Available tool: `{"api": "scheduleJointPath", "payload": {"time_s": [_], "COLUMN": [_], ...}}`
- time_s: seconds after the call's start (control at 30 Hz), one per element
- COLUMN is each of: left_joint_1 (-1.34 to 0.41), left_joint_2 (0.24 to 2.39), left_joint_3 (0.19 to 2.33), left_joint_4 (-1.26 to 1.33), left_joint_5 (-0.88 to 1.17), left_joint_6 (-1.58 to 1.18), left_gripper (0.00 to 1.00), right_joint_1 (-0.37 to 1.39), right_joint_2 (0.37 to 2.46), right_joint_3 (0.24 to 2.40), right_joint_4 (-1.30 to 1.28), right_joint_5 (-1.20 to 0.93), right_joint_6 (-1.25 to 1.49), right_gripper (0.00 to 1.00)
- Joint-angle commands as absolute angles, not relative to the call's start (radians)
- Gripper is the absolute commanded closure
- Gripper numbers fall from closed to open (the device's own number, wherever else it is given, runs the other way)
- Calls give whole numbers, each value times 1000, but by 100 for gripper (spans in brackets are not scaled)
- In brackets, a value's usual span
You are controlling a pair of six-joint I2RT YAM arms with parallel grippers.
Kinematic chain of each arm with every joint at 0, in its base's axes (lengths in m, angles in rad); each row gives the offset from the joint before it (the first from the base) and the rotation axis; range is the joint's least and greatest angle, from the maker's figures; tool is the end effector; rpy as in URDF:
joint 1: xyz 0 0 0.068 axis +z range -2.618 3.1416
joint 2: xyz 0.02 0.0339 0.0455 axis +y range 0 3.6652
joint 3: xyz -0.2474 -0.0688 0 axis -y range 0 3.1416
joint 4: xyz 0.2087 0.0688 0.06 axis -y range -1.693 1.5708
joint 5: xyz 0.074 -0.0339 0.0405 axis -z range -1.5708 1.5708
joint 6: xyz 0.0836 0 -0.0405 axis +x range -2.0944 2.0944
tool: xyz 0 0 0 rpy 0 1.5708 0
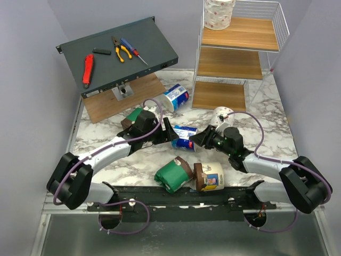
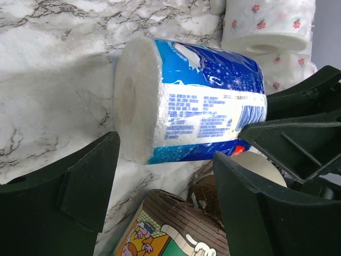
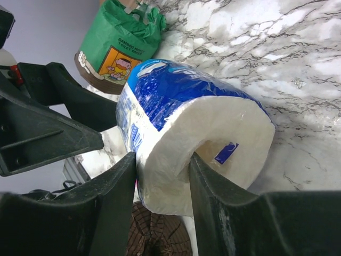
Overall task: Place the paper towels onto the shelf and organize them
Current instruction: Adjust the paper towel at the center of the board.
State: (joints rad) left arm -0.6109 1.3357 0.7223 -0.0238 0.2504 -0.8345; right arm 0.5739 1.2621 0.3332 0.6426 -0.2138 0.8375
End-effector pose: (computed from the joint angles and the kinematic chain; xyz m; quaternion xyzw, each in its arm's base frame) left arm 0.2274 -0.1845 0.1908 -0.0430 0.8868 -0.3790 0.2611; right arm 0.2148 0.1600 0.1740 0.0413 0.7977 0.4513 0.3979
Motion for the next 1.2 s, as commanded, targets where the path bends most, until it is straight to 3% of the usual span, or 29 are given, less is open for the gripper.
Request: {"api": "scheduleJointPath", "payload": {"time_s": [0.0,0.1,0.23,0.37,0.7,0.83,1.17], "left_joint_1": [-616,-616,-617,-617,-617,-617,-612], "left_joint_2": [1290,1269,1238,1222,1176,1135,1047], "left_joint_3": [701,692,678,662,633,624,585], "left_joint_4": [-5,-5,-5,-5,-20,-40,-75], "left_joint_5": [255,248,235,233,223,201,141], "left_joint_6": [-829,-827,-825,-822,-816,-807,-785], "left_gripper": [26,26,26,26,26,26,25], "right_joint_1": [571,571,570,570,570,571,571], "right_joint_2": [1254,1260,1285,1327,1345,1252,1059], "right_joint_3": [319,321,330,337,325,344,594], "right_joint_4": [716,725,734,762,821,703,94], "right_joint_5": [-240,-248,-261,-274,-296,-267,-86], "right_joint_6": [837,841,847,860,878,827,564], "right_gripper": [58,59,47,45,63,67,73]}}
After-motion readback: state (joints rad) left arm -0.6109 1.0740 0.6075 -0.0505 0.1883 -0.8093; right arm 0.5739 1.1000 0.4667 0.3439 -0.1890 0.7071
